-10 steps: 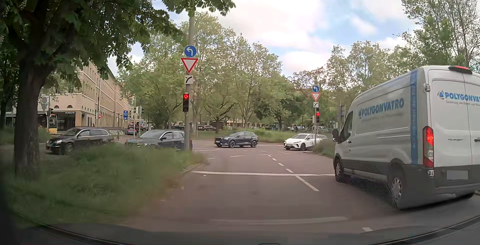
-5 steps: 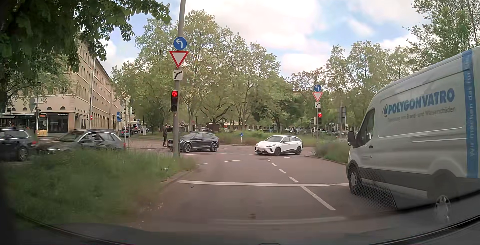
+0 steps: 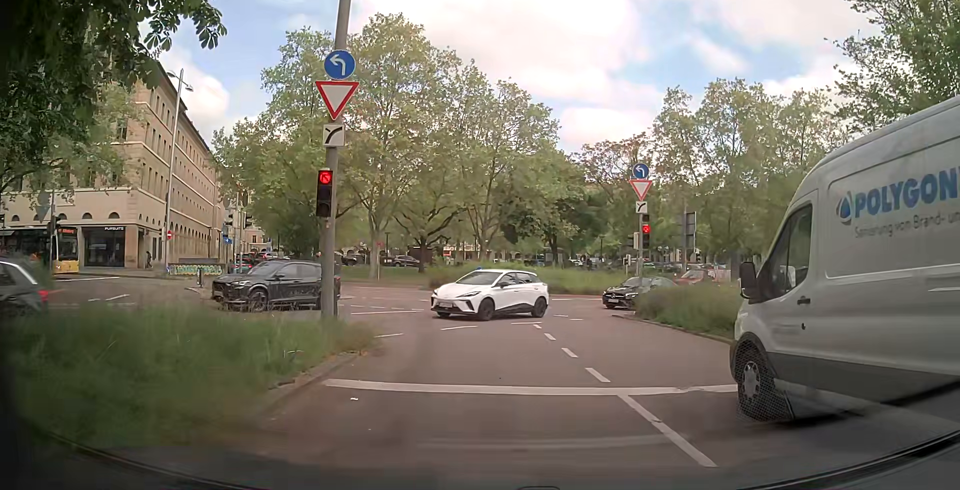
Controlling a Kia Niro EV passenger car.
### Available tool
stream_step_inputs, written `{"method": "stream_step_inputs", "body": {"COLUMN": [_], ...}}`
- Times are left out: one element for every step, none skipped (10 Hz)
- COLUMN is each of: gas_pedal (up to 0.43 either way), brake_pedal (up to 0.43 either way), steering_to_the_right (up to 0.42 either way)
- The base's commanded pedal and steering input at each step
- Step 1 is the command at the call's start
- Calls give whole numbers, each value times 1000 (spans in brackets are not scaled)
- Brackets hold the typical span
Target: Follow the waypoints while adhering to traffic rules and regulations
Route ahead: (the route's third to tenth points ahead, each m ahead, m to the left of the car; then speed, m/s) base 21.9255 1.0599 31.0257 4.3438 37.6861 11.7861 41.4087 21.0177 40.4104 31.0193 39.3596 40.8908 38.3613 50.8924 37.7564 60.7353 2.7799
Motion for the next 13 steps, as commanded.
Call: {"method": "stream_step_inputs", "body": {"gas_pedal": [0,0,0,0,0,0,0,0,0,0,0,0,0], "brake_pedal": [110,116,116,128,134,140,152,165,183,189,201,207,213], "steering_to_the_right": [8,4,-4,-9,-13,-18,-20,-20,-20,-19,-17,-16,-16]}}
